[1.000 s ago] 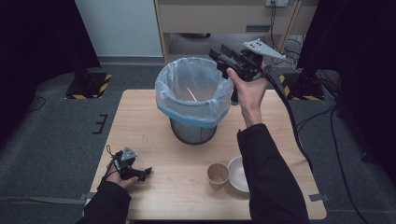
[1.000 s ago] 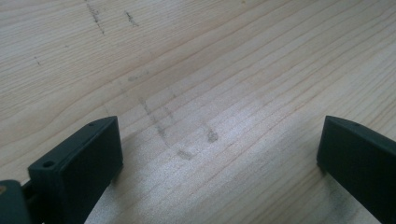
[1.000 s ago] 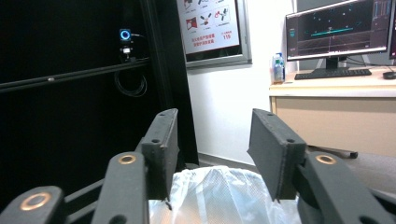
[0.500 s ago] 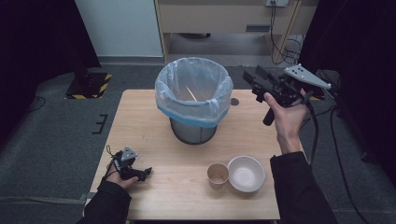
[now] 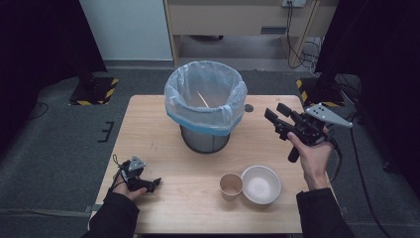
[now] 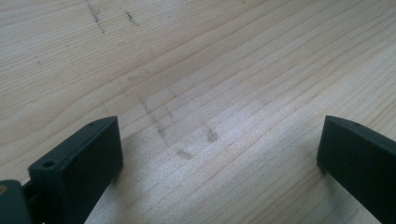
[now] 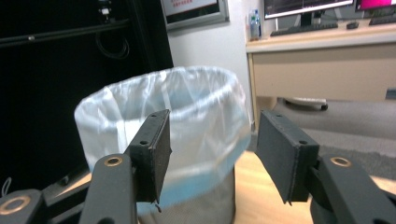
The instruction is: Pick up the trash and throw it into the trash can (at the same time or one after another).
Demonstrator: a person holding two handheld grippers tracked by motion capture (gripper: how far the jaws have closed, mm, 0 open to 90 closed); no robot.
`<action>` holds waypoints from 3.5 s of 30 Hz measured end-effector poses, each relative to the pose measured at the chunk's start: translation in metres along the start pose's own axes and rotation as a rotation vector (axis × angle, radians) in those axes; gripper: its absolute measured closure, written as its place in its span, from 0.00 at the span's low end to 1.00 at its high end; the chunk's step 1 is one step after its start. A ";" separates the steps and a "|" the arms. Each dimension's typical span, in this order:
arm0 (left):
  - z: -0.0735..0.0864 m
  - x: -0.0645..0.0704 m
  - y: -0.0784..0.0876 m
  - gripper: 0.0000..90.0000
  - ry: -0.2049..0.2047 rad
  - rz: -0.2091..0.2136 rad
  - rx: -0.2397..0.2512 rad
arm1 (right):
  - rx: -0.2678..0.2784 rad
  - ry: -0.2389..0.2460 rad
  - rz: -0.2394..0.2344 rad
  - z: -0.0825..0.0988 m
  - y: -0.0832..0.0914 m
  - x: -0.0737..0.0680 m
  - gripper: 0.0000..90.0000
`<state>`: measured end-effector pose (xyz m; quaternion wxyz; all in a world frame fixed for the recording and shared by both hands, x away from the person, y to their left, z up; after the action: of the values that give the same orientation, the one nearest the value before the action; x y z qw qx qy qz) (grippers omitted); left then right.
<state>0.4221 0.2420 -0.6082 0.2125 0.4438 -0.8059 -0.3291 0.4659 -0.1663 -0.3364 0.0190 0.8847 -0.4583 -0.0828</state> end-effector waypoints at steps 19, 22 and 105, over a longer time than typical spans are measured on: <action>0.000 0.000 0.000 0.00 0.002 -0.001 0.000 | -0.268 0.027 0.041 0.123 0.016 0.026 0.53; 0.000 0.000 0.000 0.00 0.001 -0.001 0.000 | -0.325 0.014 0.042 0.146 0.021 0.033 0.54; 0.000 0.000 0.000 0.00 0.002 0.000 0.000 | -0.348 -0.014 0.185 0.136 0.043 0.062 0.93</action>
<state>0.4220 0.2419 -0.6082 0.2132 0.4442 -0.8056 -0.3289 0.4435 -0.2358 -0.4738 0.1758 0.8216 -0.5167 -0.1647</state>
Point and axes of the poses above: each handheld gripper's, and its own axes: y roughly backward along the jaws, z roughly out of its underside, x roughly to its right, the point moved 10 cm from there along -y, roughly forward along the jaws, and after that the axes turned 4 degrees about y, right-handed, at the moved point
